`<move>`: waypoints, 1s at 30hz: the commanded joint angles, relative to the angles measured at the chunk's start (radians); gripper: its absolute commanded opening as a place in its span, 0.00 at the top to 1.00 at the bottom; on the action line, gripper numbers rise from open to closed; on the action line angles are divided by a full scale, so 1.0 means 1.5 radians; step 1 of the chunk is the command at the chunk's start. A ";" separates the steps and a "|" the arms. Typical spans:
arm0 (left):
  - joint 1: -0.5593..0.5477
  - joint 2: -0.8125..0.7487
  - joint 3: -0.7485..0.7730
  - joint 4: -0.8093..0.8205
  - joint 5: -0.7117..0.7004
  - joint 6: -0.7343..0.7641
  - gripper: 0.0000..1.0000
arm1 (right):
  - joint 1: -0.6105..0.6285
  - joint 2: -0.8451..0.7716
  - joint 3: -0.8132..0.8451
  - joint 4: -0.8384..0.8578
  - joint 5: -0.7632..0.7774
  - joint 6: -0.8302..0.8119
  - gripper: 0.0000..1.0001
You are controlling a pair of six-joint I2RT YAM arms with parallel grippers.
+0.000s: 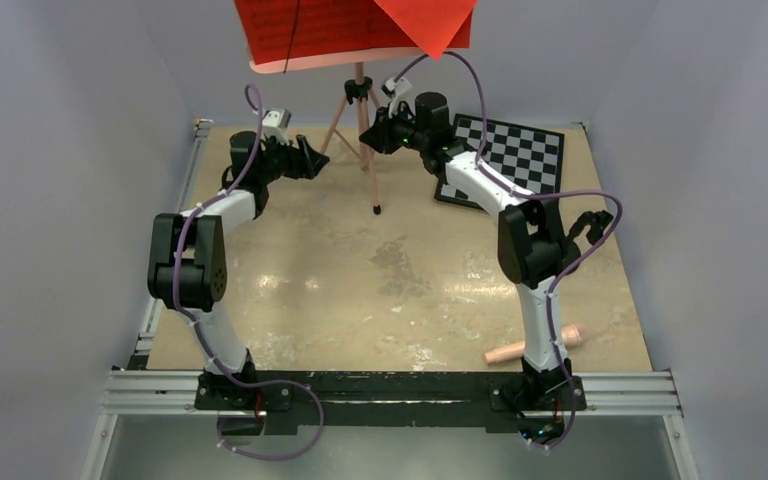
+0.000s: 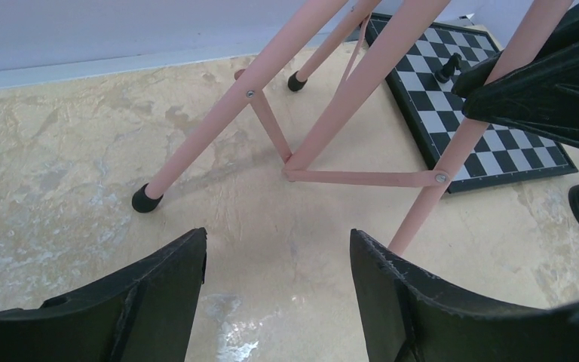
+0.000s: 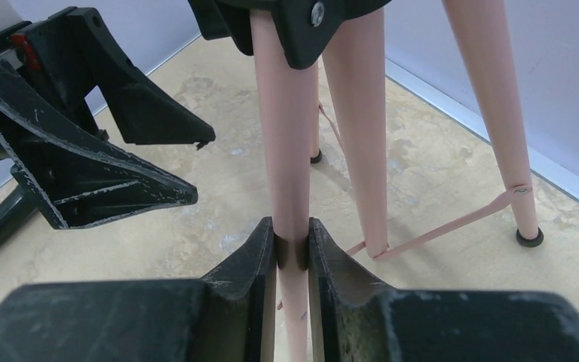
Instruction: Pack up the instrument practice props
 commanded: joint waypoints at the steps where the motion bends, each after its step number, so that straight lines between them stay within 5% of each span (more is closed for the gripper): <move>1: -0.002 -0.028 -0.009 0.040 -0.011 -0.027 0.26 | 0.006 -0.019 0.017 -0.007 -0.016 0.042 0.99; 30: -0.002 -0.121 -0.120 0.001 -0.003 -0.020 0.26 | 0.009 -0.208 -0.217 0.018 -0.132 0.127 1.00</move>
